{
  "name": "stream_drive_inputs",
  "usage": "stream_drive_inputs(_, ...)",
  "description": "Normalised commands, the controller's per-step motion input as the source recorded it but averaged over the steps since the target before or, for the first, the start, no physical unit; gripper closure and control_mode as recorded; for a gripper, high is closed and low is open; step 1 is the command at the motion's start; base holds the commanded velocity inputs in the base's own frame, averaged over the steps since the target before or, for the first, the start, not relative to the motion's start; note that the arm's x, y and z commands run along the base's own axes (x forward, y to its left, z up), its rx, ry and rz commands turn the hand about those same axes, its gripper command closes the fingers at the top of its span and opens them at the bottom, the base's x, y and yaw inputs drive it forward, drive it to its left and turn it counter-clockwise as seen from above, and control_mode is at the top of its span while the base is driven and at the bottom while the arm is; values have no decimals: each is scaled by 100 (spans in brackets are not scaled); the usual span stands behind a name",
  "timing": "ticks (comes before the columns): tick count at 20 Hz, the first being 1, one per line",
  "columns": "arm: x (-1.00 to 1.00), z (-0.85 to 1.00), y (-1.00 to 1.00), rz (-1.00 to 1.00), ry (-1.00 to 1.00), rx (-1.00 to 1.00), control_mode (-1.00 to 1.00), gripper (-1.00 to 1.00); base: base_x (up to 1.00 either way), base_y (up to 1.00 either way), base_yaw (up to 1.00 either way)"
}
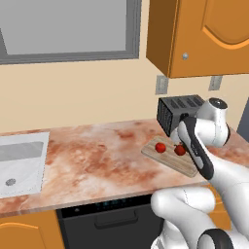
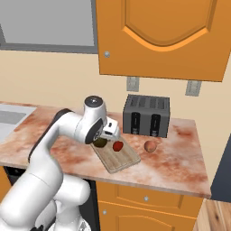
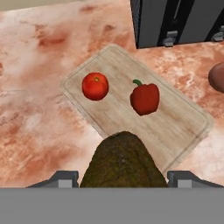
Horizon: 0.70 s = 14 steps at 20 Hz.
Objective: Place the avocado, onion, tomato, and bell pepper on the cutting board.
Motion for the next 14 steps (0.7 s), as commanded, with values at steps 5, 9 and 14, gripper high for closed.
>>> stream_drive_inputs(5, 29, -11, 0, 0, 9, 0, -100, 100, 0, 0, 0)
stream_drive_inputs(9, 24, -27, 0, 0, 9, 0, -100, 100, 0, 0, 0)
stream_drive_inputs(14, 26, -41, 0, 0, 9, 0, -100, 100, 0, 0, 0)
